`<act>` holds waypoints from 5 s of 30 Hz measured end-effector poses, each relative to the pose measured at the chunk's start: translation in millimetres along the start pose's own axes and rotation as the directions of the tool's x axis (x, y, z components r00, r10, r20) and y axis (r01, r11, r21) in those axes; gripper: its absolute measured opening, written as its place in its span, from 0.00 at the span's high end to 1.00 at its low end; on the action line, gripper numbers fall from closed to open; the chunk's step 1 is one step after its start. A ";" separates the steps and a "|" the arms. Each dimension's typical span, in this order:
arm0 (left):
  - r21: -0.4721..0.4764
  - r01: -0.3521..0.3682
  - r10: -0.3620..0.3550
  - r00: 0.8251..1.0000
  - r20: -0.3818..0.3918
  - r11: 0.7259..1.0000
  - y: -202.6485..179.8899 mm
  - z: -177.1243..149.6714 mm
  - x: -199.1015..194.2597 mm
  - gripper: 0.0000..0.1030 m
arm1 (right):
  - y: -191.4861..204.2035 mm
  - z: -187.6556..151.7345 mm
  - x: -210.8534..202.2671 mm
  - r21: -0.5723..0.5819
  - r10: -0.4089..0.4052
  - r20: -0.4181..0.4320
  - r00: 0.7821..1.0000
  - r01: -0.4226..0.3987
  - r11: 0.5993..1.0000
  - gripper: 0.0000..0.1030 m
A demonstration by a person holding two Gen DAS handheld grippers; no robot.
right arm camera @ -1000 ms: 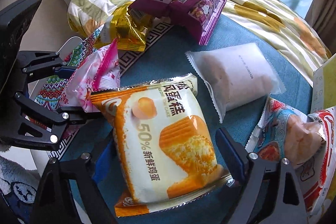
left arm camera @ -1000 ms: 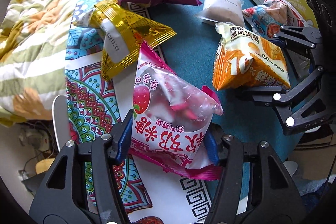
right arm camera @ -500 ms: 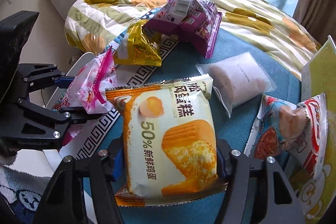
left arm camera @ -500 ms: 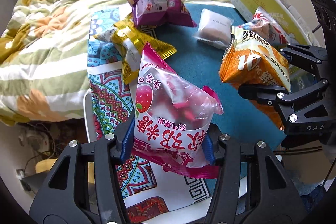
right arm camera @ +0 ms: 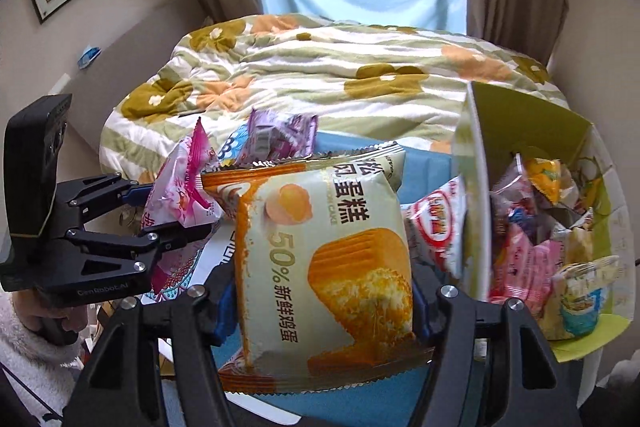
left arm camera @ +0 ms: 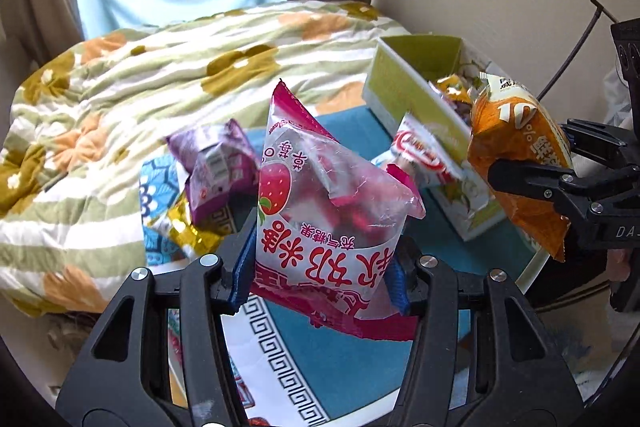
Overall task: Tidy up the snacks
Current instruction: 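Carry both packs over the box and release them inside, then withdraw both tools from the box back toward the table, then grasp the gold candy bag with left tool while right tool grasps the red-white Oishi bag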
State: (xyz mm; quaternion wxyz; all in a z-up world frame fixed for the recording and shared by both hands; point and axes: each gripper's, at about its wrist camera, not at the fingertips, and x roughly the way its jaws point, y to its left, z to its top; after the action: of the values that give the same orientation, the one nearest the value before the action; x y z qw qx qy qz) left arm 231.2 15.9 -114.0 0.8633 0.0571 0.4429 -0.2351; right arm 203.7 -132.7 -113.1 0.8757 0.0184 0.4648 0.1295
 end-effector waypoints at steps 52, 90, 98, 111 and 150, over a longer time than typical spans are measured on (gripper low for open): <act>-0.180 -0.098 0.081 0.992 -0.098 0.979 -140.0 138.9 137.3 0.00 | -282.7 90.3 12.8 0.159 -0.045 -0.037 0.998 0.050 0.986 0.39; -0.278 -0.284 0.300 0.954 0.017 0.918 -102.7 75.8 -8.7 0.00 | -230.7 63.9 -78.5 0.050 -0.004 0.174 0.985 -0.005 0.999 0.02; -0.306 -0.280 0.302 0.953 0.024 0.910 -35.2 33.4 -40.9 0.00 | -168.4 49.3 -93.4 0.076 -0.028 0.239 0.971 0.010 0.997 0.02; -0.312 -0.212 0.205 0.977 -0.056 0.926 83.1 -23.2 -39.4 0.00 | -59.8 21.3 -45.9 0.210 -0.105 0.167 0.980 0.068 0.975 0.02; -0.342 -0.192 0.130 0.972 -0.198 0.920 168.6 -66.4 153.5 0.51 | -22.6 -48.2 129.3 0.588 -0.461 0.073 0.885 0.335 0.737 0.02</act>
State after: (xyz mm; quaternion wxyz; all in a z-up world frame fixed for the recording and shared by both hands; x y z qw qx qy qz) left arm 335.5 130.6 -294.0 0.8343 -0.0452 0.5447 -0.0725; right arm 238.0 -127.3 -248.5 0.8829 0.1871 0.3781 -0.2063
